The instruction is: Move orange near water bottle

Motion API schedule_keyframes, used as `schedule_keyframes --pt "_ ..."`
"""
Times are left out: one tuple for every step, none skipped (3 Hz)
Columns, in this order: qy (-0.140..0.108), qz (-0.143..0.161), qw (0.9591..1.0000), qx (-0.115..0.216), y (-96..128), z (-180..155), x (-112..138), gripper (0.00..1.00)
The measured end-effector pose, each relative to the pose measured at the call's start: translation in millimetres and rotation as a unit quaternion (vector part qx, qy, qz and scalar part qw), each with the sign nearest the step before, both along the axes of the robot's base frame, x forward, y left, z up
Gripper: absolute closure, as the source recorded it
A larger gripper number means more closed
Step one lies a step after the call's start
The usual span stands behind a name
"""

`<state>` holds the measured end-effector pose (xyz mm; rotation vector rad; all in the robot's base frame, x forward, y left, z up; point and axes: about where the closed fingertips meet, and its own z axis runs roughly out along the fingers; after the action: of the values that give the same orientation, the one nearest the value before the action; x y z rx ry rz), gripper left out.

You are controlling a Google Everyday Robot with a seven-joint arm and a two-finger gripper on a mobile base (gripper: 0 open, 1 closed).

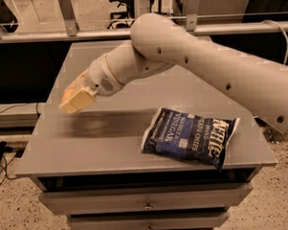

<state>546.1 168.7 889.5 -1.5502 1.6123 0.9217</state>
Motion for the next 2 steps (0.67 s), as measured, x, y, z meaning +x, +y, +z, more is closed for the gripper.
schedule_keyframes --pt "-0.061 -0.046 0.997 -0.006 -77 65 31 1.0" --pt "-0.086 -0.056 0.9947 0.002 -90 93 41 1.0"
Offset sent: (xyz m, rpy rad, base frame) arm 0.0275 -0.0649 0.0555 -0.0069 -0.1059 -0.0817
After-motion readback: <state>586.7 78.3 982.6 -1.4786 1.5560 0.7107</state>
